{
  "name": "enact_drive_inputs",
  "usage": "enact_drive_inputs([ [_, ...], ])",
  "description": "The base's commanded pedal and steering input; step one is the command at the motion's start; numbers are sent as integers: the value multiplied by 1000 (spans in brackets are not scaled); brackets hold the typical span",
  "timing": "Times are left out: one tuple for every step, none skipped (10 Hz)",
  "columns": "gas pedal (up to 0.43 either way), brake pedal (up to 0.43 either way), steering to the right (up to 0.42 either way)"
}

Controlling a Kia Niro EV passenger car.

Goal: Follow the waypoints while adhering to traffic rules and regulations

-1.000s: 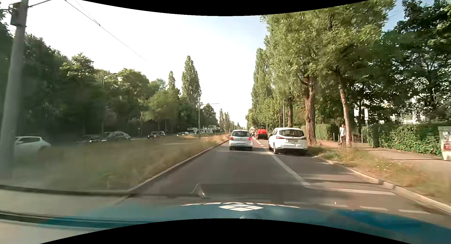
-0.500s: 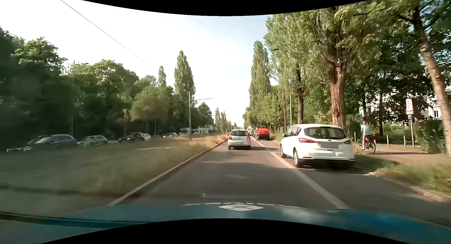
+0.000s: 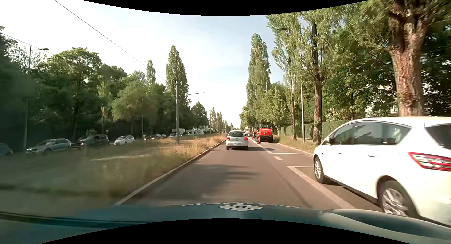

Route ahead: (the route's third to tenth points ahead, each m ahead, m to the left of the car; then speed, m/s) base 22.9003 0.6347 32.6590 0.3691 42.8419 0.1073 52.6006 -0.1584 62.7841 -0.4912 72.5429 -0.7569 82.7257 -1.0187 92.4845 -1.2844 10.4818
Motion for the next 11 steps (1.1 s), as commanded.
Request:
enact_drive_inputs([
  [169, 0, 10],
  [169, 0, 9],
  [169, 0, 9],
  [169, 0, 9],
  [169, 0, 9],
  [169, 0, 9],
  [169, 0, 9],
  [169, 0, 9],
  [177, 0, 5],
  [177, 0, 2],
  [189, 0, 0],
])
